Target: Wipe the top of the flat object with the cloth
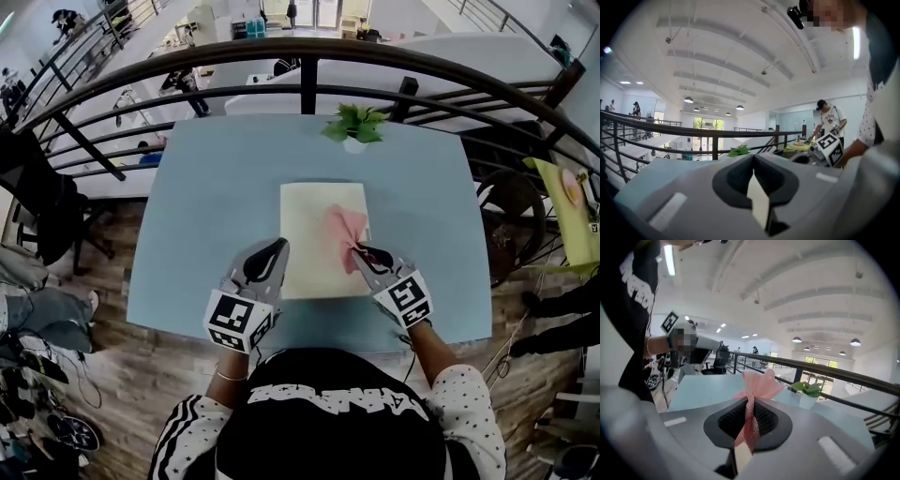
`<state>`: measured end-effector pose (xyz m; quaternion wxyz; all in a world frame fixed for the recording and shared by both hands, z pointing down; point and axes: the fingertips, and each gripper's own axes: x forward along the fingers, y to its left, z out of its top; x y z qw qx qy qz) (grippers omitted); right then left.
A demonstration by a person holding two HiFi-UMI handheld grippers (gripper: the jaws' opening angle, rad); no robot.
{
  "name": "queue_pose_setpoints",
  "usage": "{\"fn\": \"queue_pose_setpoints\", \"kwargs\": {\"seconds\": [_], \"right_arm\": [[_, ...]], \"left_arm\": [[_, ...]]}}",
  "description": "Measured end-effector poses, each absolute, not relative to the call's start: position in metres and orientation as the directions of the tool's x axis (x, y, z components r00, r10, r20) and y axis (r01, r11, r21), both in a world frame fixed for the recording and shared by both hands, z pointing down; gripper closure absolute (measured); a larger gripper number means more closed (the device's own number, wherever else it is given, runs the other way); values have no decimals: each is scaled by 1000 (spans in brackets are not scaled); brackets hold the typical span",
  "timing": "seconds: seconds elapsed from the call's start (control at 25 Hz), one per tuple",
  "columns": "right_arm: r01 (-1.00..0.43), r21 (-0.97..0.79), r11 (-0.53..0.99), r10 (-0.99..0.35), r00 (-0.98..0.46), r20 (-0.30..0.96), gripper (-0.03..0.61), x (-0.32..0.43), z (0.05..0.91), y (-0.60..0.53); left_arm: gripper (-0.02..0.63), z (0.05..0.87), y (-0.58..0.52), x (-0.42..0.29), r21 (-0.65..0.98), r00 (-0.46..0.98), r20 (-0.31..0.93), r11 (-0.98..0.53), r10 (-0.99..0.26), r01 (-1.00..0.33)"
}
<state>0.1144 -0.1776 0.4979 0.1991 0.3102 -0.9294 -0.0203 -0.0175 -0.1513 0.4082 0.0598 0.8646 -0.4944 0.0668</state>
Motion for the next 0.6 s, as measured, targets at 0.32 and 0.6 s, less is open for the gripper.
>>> {"fn": "queue_pose_setpoints", "kwargs": {"seconds": [0.32,0.6], "right_arm": [[-591,9,807,-580,-788,209,557,99,464,-191],[-590,-44,806,-575,-799,176,557,103,456,-190]], "left_arm": [[614,405,-154,-30,11,467,174,-472,-867,-881],[614,401,-149,-29,2,442,175,-449,-880,-894]]}}
